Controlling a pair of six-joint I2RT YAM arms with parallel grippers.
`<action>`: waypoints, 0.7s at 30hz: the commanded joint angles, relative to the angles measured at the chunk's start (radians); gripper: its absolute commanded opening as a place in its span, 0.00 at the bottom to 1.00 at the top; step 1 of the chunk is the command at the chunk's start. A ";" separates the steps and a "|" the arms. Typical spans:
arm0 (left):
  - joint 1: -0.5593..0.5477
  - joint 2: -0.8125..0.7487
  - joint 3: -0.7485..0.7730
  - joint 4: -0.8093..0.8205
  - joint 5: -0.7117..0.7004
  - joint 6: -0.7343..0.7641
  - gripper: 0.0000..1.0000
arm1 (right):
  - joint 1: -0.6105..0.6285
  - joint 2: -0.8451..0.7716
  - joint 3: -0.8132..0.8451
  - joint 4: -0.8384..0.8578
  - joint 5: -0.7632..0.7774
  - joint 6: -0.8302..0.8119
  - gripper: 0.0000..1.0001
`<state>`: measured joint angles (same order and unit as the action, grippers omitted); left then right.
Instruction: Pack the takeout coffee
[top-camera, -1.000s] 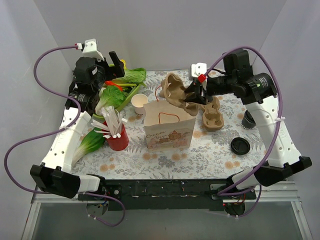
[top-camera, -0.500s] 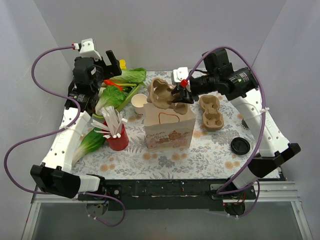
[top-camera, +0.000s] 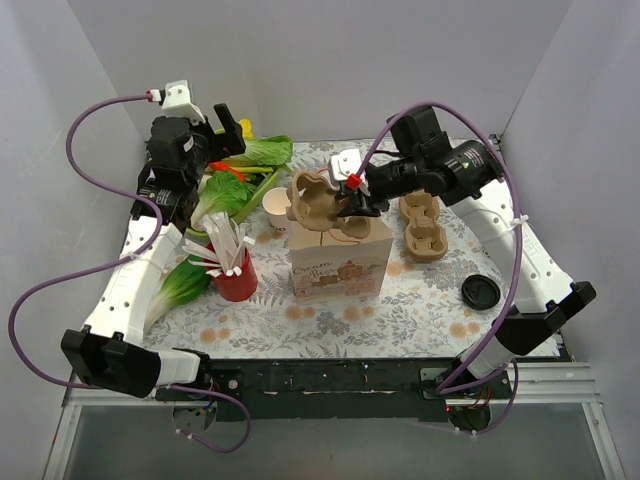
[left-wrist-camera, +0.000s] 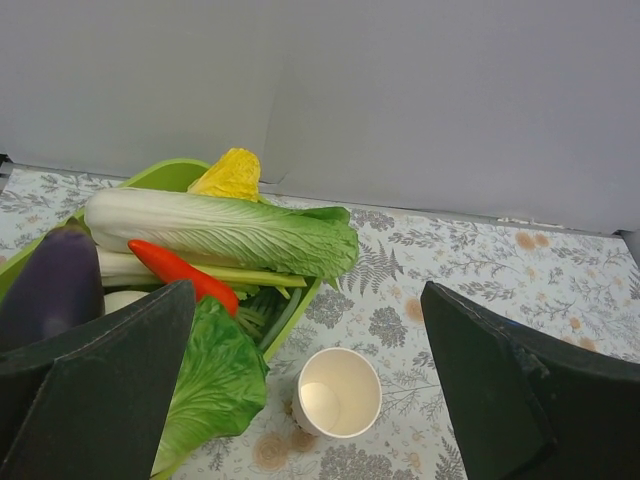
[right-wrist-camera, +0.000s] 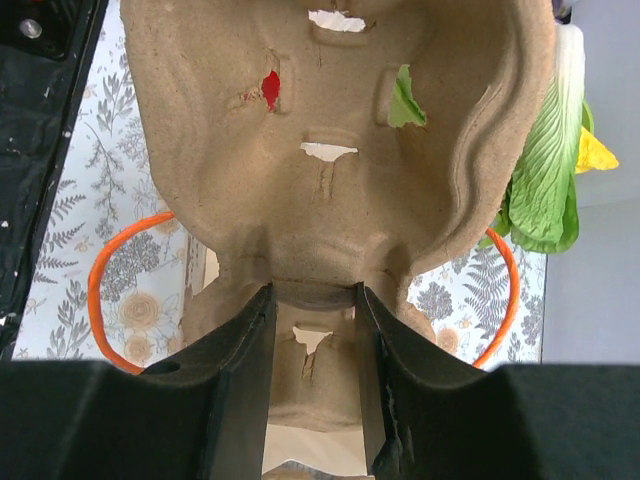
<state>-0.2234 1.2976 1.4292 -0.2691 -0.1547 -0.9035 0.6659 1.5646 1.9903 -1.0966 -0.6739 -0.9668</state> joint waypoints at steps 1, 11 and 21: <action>0.007 -0.052 -0.024 -0.001 0.015 -0.003 0.98 | -0.002 0.009 -0.002 -0.042 0.033 -0.023 0.01; 0.007 -0.070 -0.072 0.004 0.035 -0.026 0.98 | -0.002 0.075 0.068 -0.157 0.069 0.003 0.01; 0.007 -0.083 -0.092 0.008 0.052 -0.034 0.98 | -0.002 -0.009 0.059 0.033 0.017 0.116 0.01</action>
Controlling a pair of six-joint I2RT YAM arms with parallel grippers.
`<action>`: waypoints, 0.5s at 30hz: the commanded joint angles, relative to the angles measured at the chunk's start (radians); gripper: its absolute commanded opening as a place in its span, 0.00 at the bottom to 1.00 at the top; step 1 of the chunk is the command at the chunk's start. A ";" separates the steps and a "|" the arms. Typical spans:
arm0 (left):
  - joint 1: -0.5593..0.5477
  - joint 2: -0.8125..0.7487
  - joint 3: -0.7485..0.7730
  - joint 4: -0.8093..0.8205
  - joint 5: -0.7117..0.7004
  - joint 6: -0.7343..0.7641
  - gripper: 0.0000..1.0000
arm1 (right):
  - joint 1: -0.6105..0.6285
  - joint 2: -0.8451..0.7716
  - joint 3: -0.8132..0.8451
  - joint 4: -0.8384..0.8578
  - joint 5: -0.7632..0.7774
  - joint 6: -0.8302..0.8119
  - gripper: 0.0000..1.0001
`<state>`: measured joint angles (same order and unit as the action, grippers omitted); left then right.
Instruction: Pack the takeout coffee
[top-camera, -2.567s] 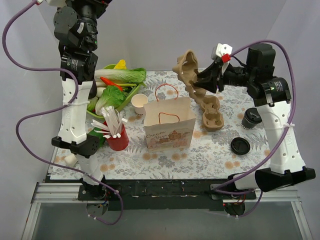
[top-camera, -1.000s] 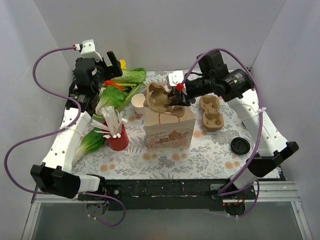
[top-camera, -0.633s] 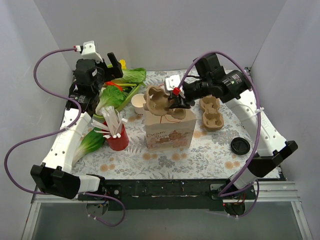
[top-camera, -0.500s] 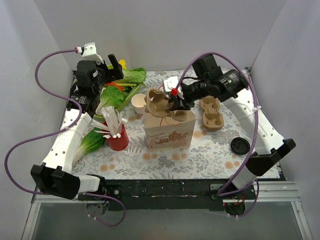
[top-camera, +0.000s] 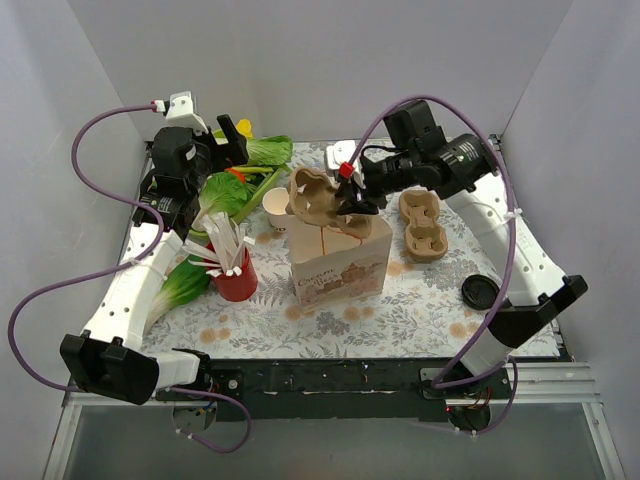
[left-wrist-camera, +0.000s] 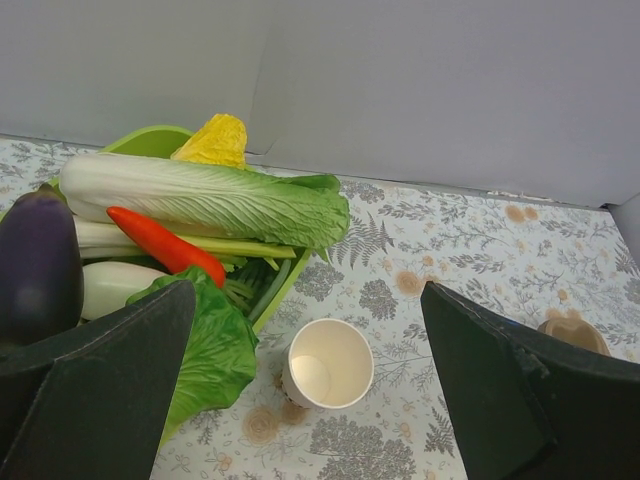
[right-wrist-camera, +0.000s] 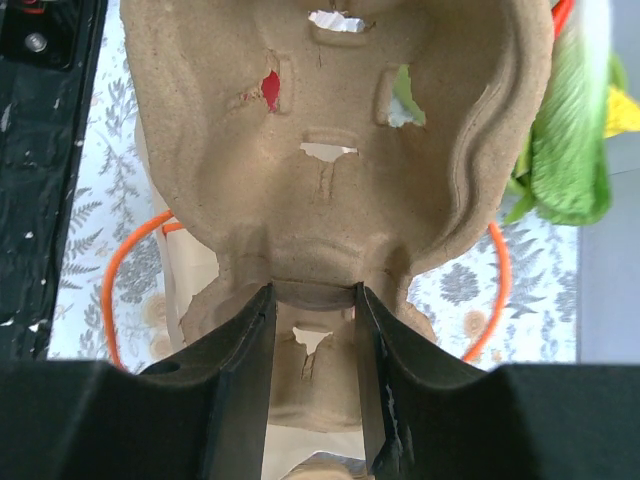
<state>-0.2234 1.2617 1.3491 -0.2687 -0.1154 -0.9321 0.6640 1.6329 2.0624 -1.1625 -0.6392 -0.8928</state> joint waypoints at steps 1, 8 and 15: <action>0.007 -0.047 -0.016 0.009 0.014 -0.008 0.98 | 0.000 -0.077 -0.019 0.093 -0.008 0.037 0.01; 0.007 -0.048 -0.021 0.008 0.026 -0.010 0.98 | 0.000 -0.076 -0.059 0.119 0.010 0.040 0.01; 0.007 -0.054 -0.030 0.005 0.033 -0.010 0.98 | 0.000 -0.031 -0.058 0.084 0.035 0.032 0.01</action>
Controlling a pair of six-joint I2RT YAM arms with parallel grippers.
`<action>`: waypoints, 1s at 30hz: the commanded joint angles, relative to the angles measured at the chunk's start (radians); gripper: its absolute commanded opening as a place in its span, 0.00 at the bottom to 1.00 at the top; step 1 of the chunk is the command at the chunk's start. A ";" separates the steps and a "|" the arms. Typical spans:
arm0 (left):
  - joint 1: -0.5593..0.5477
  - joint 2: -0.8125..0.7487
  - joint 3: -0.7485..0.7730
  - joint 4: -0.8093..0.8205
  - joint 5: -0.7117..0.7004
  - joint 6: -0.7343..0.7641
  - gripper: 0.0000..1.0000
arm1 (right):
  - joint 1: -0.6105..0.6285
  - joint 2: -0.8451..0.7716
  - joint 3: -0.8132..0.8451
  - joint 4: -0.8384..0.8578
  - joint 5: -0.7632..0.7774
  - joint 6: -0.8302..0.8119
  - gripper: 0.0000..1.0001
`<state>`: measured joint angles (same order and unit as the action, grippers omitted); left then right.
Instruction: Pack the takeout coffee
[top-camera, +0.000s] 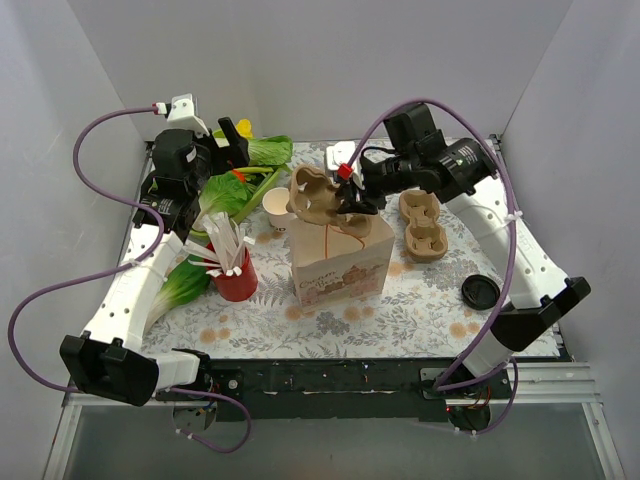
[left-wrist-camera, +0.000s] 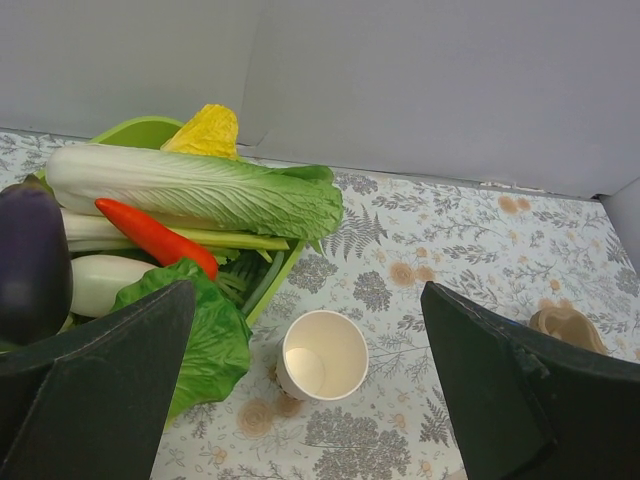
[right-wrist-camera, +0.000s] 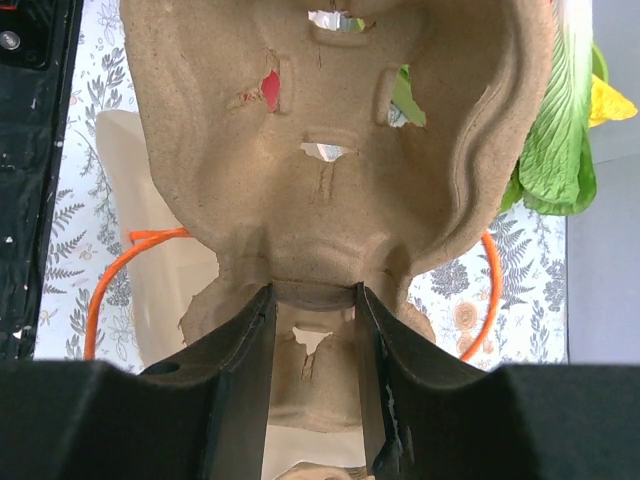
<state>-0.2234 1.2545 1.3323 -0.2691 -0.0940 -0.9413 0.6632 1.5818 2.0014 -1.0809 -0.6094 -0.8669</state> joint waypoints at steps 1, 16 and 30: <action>0.007 -0.047 -0.013 0.005 0.013 -0.001 0.98 | 0.001 0.029 0.008 -0.007 0.005 0.002 0.01; 0.009 -0.058 -0.033 0.007 0.023 -0.011 0.98 | 0.001 -0.035 0.019 0.105 -0.027 0.130 0.01; 0.009 -0.066 -0.038 0.005 0.033 -0.013 0.98 | 0.001 -0.014 -0.056 0.177 0.059 0.223 0.01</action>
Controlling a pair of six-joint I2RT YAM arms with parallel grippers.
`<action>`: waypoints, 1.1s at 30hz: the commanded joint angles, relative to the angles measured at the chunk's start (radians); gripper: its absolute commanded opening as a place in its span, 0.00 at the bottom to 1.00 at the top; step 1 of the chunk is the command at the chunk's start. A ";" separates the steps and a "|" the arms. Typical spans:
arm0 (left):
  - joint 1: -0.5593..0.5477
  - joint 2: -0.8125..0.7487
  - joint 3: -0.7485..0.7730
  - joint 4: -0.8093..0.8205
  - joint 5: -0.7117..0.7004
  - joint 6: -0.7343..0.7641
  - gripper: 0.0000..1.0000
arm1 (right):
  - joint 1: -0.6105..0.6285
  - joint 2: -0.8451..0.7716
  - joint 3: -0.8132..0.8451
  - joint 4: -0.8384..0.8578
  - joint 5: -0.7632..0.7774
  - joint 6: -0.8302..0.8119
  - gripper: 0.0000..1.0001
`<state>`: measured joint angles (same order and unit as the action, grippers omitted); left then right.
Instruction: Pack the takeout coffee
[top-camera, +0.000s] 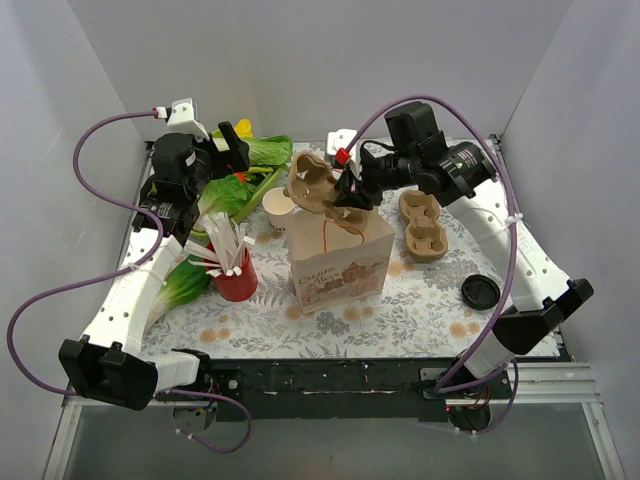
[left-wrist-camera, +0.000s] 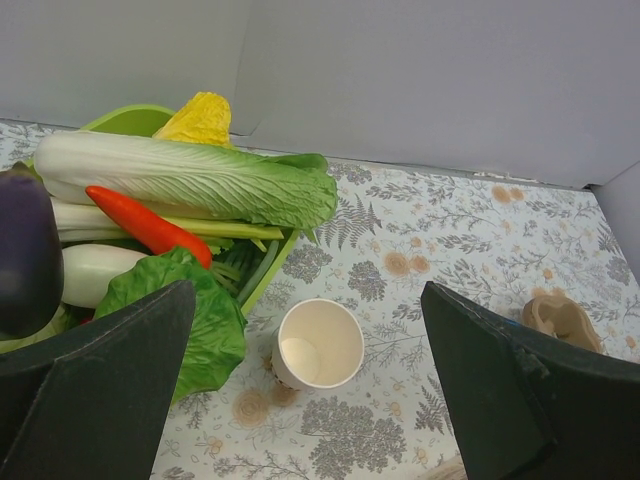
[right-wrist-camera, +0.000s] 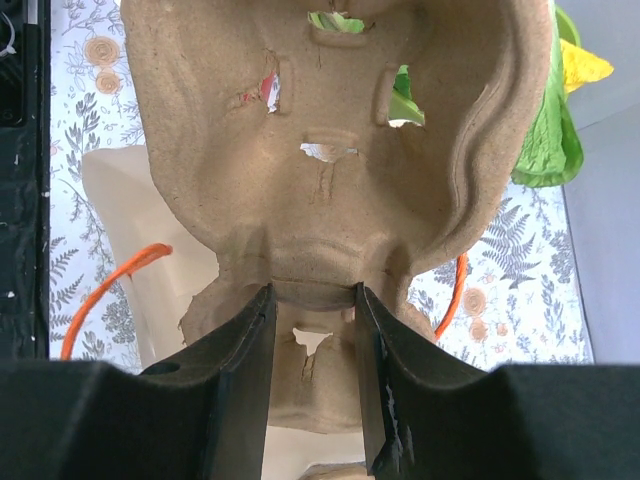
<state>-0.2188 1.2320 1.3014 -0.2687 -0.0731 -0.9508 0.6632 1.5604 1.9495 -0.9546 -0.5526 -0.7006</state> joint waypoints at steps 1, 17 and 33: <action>0.004 -0.043 -0.007 0.003 0.010 -0.002 0.98 | 0.001 0.013 0.000 0.040 0.008 0.055 0.01; 0.007 -0.054 -0.025 0.008 0.012 0.001 0.98 | 0.038 0.047 0.003 -0.303 0.026 -0.221 0.01; 0.070 -0.013 -0.030 0.031 0.162 -0.058 0.98 | 0.090 -0.040 -0.181 -0.352 0.204 -0.257 0.01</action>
<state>-0.1787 1.2160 1.2694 -0.2565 0.0132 -0.9768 0.7498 1.5990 1.7977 -1.2877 -0.3889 -0.9501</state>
